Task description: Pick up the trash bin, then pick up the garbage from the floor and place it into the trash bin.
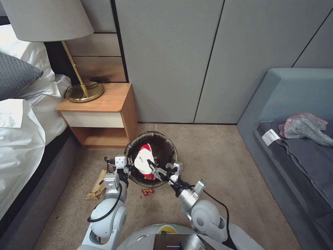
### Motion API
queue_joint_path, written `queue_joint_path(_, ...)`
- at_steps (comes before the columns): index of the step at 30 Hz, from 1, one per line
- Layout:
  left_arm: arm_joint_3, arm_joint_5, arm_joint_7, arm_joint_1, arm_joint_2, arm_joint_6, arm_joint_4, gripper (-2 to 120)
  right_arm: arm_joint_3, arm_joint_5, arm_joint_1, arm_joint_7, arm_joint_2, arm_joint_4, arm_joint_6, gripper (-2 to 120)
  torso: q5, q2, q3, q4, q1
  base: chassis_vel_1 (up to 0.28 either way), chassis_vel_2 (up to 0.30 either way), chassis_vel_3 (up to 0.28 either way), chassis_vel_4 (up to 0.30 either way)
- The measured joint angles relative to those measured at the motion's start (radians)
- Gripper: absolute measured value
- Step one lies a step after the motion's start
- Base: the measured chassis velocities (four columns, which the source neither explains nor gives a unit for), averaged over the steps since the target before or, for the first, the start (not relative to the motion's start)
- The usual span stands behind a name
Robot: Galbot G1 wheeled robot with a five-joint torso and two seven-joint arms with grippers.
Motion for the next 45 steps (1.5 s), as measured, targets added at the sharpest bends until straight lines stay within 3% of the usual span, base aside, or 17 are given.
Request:
queue_joint_path(7,0.0,0.0,0.0,0.002,0.001,0.0,-0.005,3,-0.007,-0.03,0.0,0.068,0.002,0.005,-0.019,100,0.0,0.0,0.0,0.0,0.0,0.0,0.0,0.0,0.0)
queue_joint_path(17,0.0,-0.002,0.003,0.003,0.002,0.0,-0.013,3,-0.01,-0.089,0.004,0.161,0.011,0.01,-0.052,100,0.0,0.0,0.0,0.0,0.0,0.0,0.0,0.0,0.0)
queue_joint_path(27,-0.018,-0.008,-0.002,-0.002,0.007,0.001,-0.01,3,0.054,-0.152,-0.007,0.222,-0.004,0.058,-0.075,100,0.0001,0.0,0.0,0.0004,0.0,0.0,0.0,0.0,0.0)
queue_joint_path(38,-0.01,-0.007,-0.003,-0.013,0.0,0.0,0.022,3,0.142,-0.217,-0.052,0.122,-0.01,0.204,-0.03,100,0.0,0.0,0.0,0.0,0.0,0.0,0.0,0.0,0.0)
queue_joint_path(42,-0.013,-0.006,-0.003,-0.012,0.0,0.0,0.022,3,0.154,-0.274,-0.063,0.117,0.0,0.216,-0.002,100,0.0,0.0,0.0,0.0,0.0,0.0,0.0,0.0,0.0)
queue_joint_path(45,-0.021,-0.008,-0.003,-0.011,0.003,0.0,0.022,3,0.196,-0.394,-0.078,0.114,0.017,0.216,0.059,100,0.0,0.0,0.0,0.0001,0.0,0.0,0.0,0.0,0.0)
